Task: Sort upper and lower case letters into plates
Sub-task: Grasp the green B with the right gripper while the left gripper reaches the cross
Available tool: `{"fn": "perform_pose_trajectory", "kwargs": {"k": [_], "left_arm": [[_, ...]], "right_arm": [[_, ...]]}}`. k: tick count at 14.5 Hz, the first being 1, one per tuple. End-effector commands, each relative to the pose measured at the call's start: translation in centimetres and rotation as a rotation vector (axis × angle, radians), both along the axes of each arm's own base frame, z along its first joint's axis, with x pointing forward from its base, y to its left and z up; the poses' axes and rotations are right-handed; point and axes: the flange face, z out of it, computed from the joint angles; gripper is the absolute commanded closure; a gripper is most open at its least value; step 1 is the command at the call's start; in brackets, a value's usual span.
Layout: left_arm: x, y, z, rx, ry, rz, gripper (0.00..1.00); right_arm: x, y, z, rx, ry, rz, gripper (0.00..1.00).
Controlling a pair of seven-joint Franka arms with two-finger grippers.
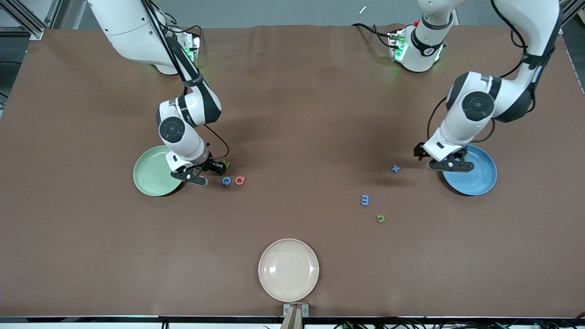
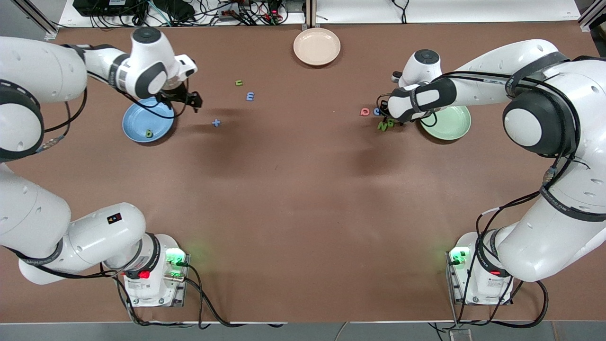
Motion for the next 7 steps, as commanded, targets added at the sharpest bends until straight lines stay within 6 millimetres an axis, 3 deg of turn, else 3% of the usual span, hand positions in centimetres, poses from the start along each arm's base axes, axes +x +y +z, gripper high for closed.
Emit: {"fn": "perform_pose_trajectory", "kwargs": {"k": [1,4,7], "left_arm": [[0.7,-2.0,-1.3,-0.062,0.003,0.126,0.01],[0.8,-3.5,-3.2,-0.139,-0.023,0.158,0.01],[0.4,-5.8,-4.3,-0.184,-0.031,0.176,0.01]], "right_arm": [[-1.7,-0.1,-0.4,-0.017,0.046,-0.016,0.41],[-1.8,-0.1,0.6,-0.021,0.072,-0.018,0.58],[-1.6,-0.5,0.8,-0.021,0.076,-0.030,0.86]]}}
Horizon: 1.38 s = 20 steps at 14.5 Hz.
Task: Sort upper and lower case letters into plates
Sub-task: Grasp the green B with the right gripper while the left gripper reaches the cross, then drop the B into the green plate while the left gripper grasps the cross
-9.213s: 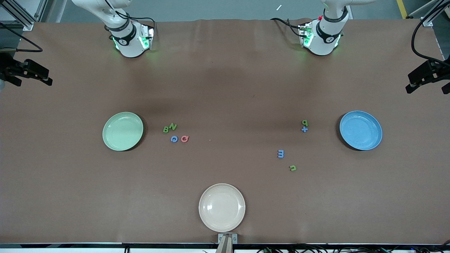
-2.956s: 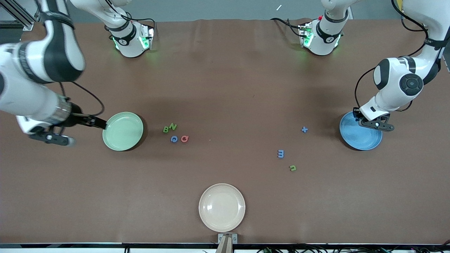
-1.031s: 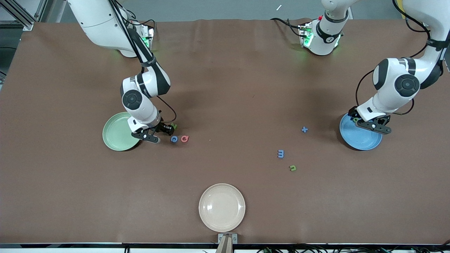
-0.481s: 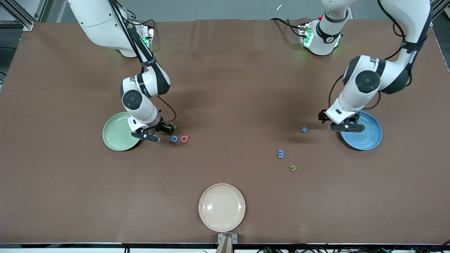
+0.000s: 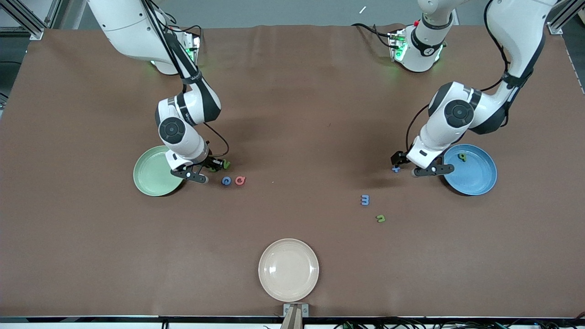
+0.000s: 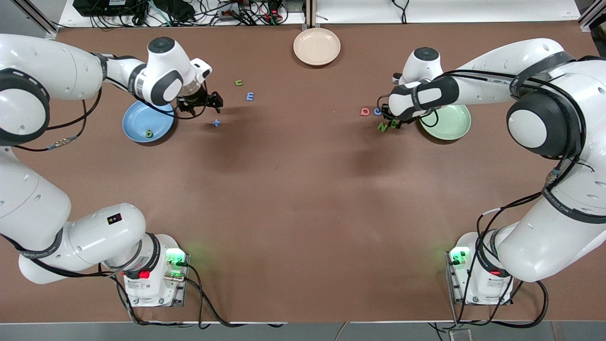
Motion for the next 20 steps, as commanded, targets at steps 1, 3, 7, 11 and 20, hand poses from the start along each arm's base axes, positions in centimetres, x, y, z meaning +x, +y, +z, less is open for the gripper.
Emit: {"fn": "perform_pose_trajectory", "kwargs": {"k": [1,3,7,11,20], "left_arm": [[0.0,-2.0,-0.8,-0.027,-0.011,0.007,0.02],[-0.2,-2.3,-1.9,-0.025,-0.015,-0.007,0.02],[-0.6,-1.9,-3.5,0.009,-0.019,-0.028,0.16],[-0.4,-1.5,-4.0,0.021,-0.021,-0.047,0.26],[-0.3,-1.1,-4.8,0.037,-0.023,-0.073,0.45]], "right_arm": [[-0.8,-0.5,0.2,-0.006,0.013,-0.024,0.94],[-0.5,-0.7,0.5,-0.003,0.006,-0.022,0.99],[2.4,-4.0,5.5,0.008,0.040,-0.026,1.00],[4.3,-11.3,10.3,0.046,0.028,0.080,1.00],[1.6,-18.3,5.5,0.038,-0.032,0.141,1.00]]}}
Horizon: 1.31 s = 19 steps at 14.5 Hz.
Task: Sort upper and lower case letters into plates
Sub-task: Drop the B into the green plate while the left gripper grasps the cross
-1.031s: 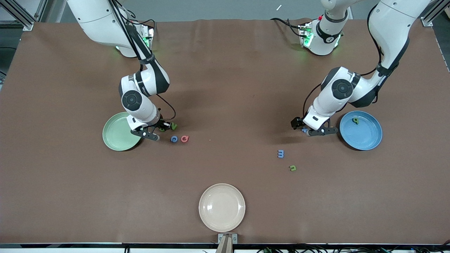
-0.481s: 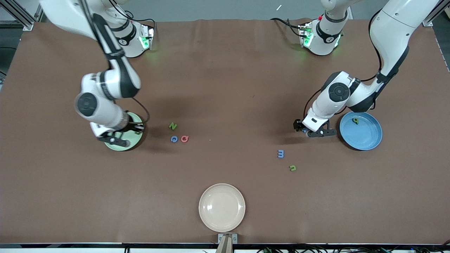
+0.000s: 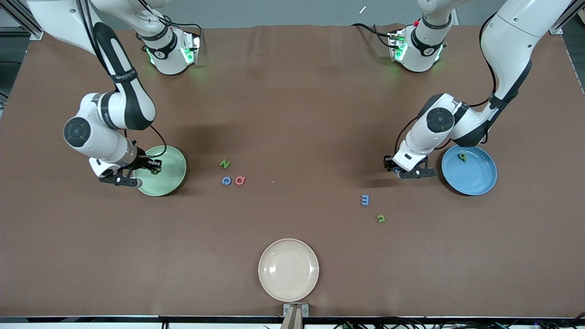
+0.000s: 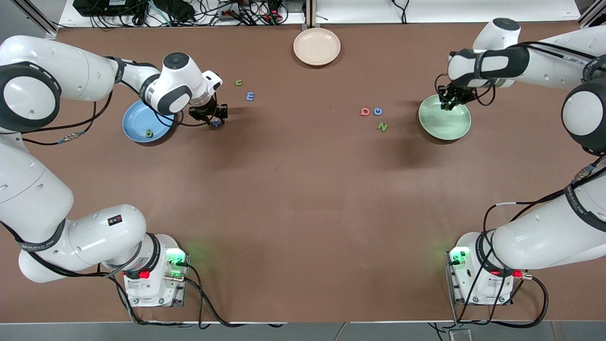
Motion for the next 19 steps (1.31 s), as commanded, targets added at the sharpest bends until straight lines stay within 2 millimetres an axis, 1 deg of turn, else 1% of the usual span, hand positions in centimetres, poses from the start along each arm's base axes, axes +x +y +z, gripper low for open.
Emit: {"fn": "perform_pose_trajectory", "kwargs": {"k": [1,3,6,7,9,10,11,12,13,14,15,17,18,19], "left_arm": [[0.4,0.0,-0.5,0.002,-0.009,-0.006,0.46],[0.5,0.0,-0.5,0.002,-0.011,-0.007,0.48],[0.6,-0.1,-0.6,-0.001,-0.009,-0.005,0.61],[0.6,-0.1,-0.6,-0.001,-0.008,-0.005,0.68],[0.7,-0.1,-0.5,-0.001,-0.010,0.024,0.79],[0.8,-0.1,-0.4,0.000,-0.013,0.034,0.83],[1.1,0.1,0.0,0.004,-0.020,0.039,0.83],[1.2,0.2,0.3,0.018,-0.018,0.040,0.83],[1.5,0.6,0.9,0.048,-0.015,0.043,0.83],[1.5,1.1,1.4,0.088,0.001,0.043,0.83],[1.8,1.4,2.6,0.124,-0.003,0.043,0.83],[2.1,1.9,3.9,0.146,-0.011,0.047,0.85],[2.3,2.7,4.3,0.156,-0.014,0.032,0.85],[2.5,4.0,4.6,0.171,-0.010,0.016,0.85]], "right_arm": [[-1.4,0.1,-1.1,-0.005,-0.014,0.008,1.00],[-1.8,-0.2,-2.1,-0.008,0.005,0.005,1.00],[-2.6,-2.1,-3.3,-0.005,0.032,0.022,0.99],[-2.7,-2.8,-3.6,-0.004,0.039,0.026,0.99],[-3.0,-3.1,-4.3,-0.004,0.057,0.031,0.97],[-3.1,-2.9,-4.8,-0.004,0.068,0.034,0.97],[-3.3,-2.9,-5.0,-0.003,0.079,0.033,0.94],[-3.4,-2.9,-5.1,-0.002,0.088,0.033,0.70],[-3.3,-2.8,-4.9,0.001,0.102,0.034,0.20],[-3.2,-2.9,-4.7,0.003,0.112,0.033,0.00],[-2.7,-2.8,-3.9,0.007,0.121,0.030,0.00],[-1.1,-1.9,-1.8,0.017,0.154,0.037,0.00],[-0.2,-1.3,-0.4,0.021,0.155,0.027,0.00],[0.3,0.0,0.6,0.018,0.159,0.010,0.00]]}}
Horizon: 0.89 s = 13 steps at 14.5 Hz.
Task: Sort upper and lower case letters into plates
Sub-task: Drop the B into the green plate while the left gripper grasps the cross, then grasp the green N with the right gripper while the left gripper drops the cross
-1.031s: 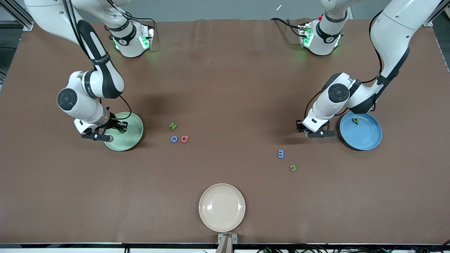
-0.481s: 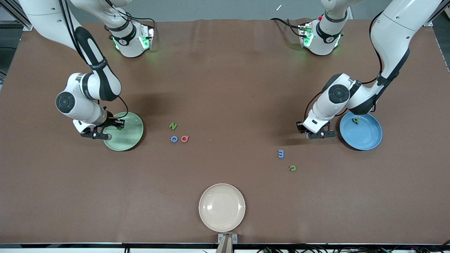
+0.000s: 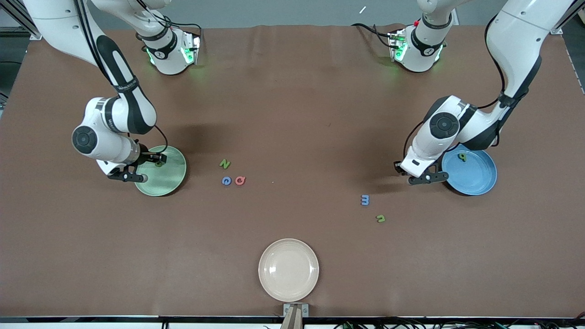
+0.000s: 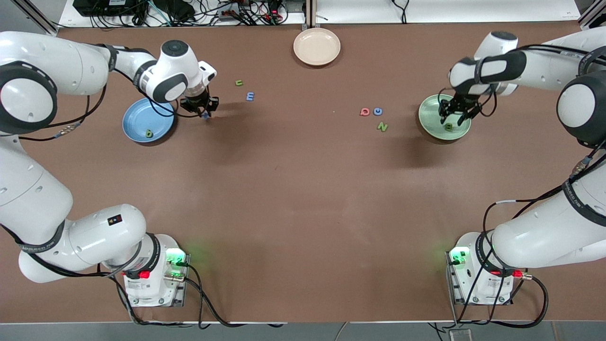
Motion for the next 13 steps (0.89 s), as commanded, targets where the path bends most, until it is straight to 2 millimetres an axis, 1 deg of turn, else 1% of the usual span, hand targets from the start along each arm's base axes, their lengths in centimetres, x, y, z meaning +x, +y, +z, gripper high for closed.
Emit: {"fn": "perform_pose_trajectory", "kwargs": {"k": [1,3,4,5,7,9,10,11,12,13], "left_arm": [[0.3,3.4,2.0,0.060,-0.006,-0.048,0.85],[0.7,7.0,2.6,0.075,0.004,-0.093,0.85],[0.8,8.5,2.7,0.074,0.009,-0.111,0.85],[0.8,10.6,2.7,0.071,0.017,-0.115,0.85],[0.6,14.2,2.9,0.063,0.035,-0.171,0.85],[0.2,17.2,2.6,0.060,0.057,-0.221,0.85],[0.1,18.8,2.5,0.058,0.067,-0.250,0.85],[-0.2,20.5,2.3,0.052,0.078,-0.274,0.85],[-0.4,21.6,2.1,0.049,0.085,-0.288,0.85],[-0.6,22.1,1.9,0.044,0.093,-0.304,0.85]], "right_arm": [[1.3,3.6,3.6,-0.004,-0.005,-0.032,0.00],[1.1,7.3,4.1,-0.017,-0.025,-0.054,0.00],[0.9,8.9,4.1,-0.023,-0.041,-0.064,0.00],[0.7,10.6,4.0,-0.029,-0.061,-0.082,0.00],[0.1,14.8,3.8,-0.039,-0.104,-0.123,0.00],[-0.8,18.2,3.1,-0.043,-0.148,-0.190,0.00],[-1.2,19.2,2.4,-0.050,-0.162,-0.249,0.00],[-1.6,19.6,1.9,-0.052,-0.171,-0.283,0.00],[-2.2,20.3,1.4,-0.055,-0.178,-0.318,0.00],[-2.8,20.7,1.0,-0.058,-0.184,-0.364,0.00]]}}
